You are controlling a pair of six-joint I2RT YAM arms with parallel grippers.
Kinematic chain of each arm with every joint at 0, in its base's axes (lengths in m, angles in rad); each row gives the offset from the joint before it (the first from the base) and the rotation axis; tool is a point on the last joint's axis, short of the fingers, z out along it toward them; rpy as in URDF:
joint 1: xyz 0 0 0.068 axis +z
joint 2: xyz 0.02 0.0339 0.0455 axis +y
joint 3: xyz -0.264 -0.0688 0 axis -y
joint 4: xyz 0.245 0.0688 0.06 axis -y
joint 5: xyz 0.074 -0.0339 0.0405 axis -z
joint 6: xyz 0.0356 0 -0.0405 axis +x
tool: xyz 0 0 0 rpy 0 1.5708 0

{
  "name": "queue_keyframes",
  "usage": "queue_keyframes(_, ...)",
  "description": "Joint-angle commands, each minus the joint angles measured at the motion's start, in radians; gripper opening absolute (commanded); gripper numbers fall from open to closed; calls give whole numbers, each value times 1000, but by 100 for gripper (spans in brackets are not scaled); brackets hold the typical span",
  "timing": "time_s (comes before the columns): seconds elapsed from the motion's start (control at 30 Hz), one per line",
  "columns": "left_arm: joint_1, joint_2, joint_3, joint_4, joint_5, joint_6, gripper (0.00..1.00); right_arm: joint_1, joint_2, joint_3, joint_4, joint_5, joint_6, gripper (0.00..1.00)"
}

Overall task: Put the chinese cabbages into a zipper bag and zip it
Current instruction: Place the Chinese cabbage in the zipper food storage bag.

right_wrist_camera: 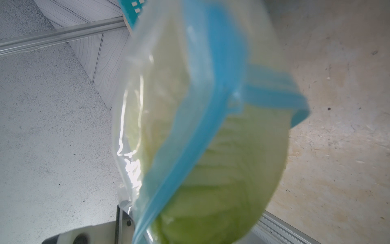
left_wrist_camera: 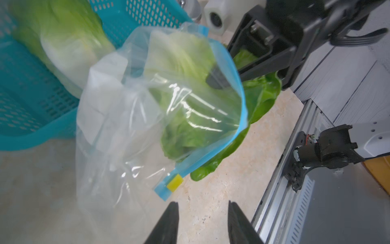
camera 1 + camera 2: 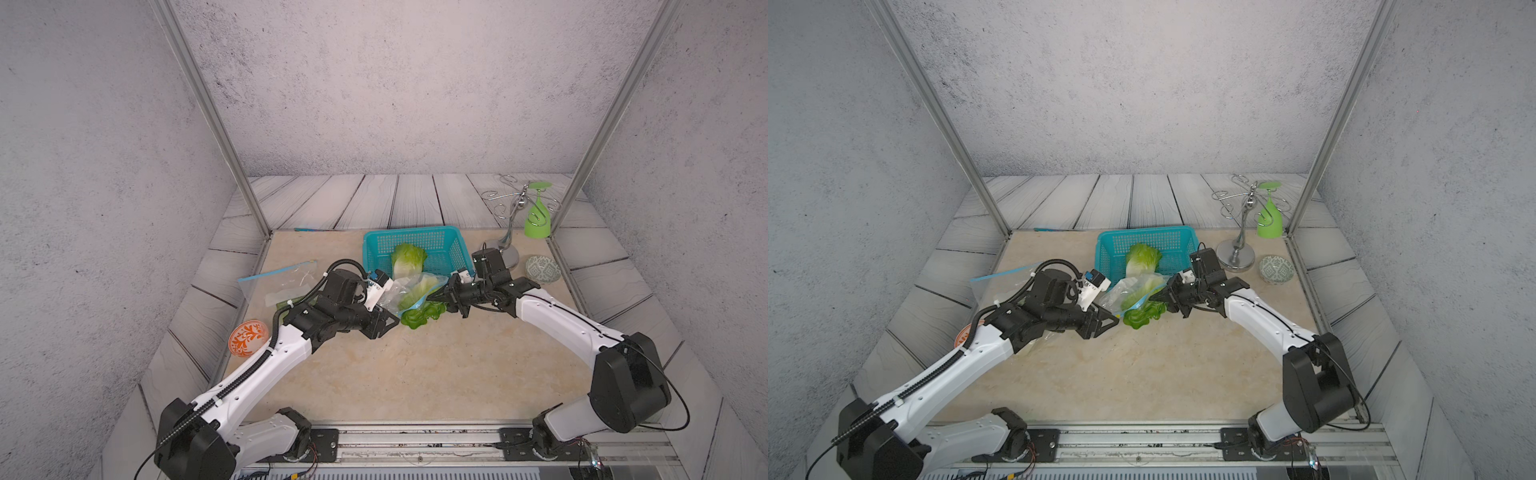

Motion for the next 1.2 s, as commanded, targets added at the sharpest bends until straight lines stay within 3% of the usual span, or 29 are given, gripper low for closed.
queue_keyframes(0.0, 43, -11, -33, 53, 100, -208, 41, -11, 24, 35, -13, -23, -7, 0)
queue_keyframes(0.17, 48, 3, -192, 366, 173, -536, 42, -11, 28, 35, -7, -21, -3, 0)
queue_keyframes(0.37, 60, 82, -212, 474, 184, -644, 42, -11, 27, 30, 9, -21, 4, 0)
queue_keyframes(0.53, 114, 54, -316, 713, 201, -818, 42, -11, 18, 24, 7, -11, 5, 0)
queue_keyframes(0.8, 117, 104, -331, 830, 224, -880, 24, -10, 17, 24, 17, -4, 10, 0)
queue_keyframes(1.0, 118, 48, -338, 849, 213, -889, 36, -12, 16, 16, 24, -4, 10, 0)
queue_keyframes(1.17, 118, -13, -375, 824, 171, -857, 39, -12, 20, 7, 38, -4, 14, 0)
